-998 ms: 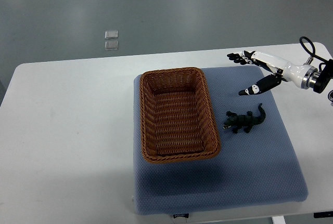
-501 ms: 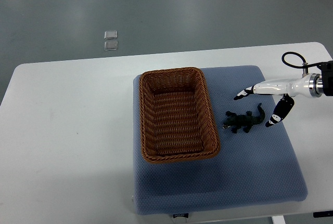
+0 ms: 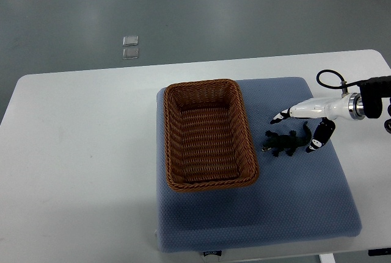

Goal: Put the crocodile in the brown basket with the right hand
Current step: 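Close the right hand's fingers around the crocodile's body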

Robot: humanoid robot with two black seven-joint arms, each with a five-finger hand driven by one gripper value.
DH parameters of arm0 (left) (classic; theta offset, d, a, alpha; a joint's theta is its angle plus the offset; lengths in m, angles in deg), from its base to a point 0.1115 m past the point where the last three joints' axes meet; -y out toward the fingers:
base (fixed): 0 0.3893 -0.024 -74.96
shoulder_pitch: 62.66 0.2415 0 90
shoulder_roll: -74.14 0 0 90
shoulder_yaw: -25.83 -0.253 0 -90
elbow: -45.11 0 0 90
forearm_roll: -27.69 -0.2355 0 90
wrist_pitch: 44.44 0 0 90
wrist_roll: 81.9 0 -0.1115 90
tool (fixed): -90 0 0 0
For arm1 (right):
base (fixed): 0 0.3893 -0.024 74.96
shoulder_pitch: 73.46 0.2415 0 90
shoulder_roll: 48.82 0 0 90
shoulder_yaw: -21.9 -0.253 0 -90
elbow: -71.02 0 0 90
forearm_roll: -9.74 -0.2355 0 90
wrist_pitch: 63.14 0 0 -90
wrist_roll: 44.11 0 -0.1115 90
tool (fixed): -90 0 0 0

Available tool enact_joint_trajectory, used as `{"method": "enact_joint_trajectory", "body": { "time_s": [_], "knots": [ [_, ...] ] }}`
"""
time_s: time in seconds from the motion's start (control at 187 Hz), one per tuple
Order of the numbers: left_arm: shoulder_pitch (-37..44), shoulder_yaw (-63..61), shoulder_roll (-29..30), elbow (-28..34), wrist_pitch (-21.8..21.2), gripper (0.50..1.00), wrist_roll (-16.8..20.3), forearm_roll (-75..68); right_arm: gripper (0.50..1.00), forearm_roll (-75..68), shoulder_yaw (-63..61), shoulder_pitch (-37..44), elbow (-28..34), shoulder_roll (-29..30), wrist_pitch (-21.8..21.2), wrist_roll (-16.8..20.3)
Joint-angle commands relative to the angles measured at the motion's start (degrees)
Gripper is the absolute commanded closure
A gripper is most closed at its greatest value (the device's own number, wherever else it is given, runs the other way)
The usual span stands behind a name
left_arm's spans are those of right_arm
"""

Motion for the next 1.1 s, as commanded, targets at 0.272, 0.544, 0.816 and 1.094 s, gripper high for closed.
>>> {"method": "enact_joint_trajectory", "body": {
  "time_s": [0.272, 0.544, 0.816, 1.094],
  "knots": [
    [-0.04, 0.0, 0.0, 0.0, 0.0, 0.5, 0.0, 0.0, 0.701, 2.17, 0.08, -1.87, -1.25, 0.44, 2.63, 0.0],
    [0.05, 0.0, 0.0, 0.0, 0.0, 0.5, 0.0, 0.0, 0.797, 3.76, 0.08, -3.01, -1.25, 0.44, 4.13, 0.0],
    [0.05, 0.0, 0.0, 0.0, 0.0, 0.5, 0.0, 0.0, 1.0, 4.37, 1.14, -2.84, -1.25, 0.44, 4.22, 0.0],
    [-0.04, 0.0, 0.0, 0.0, 0.0, 0.5, 0.0, 0.0, 1.0, 4.02, 1.05, -1.34, -1.25, -0.62, 4.22, -0.26]
  ]
}}
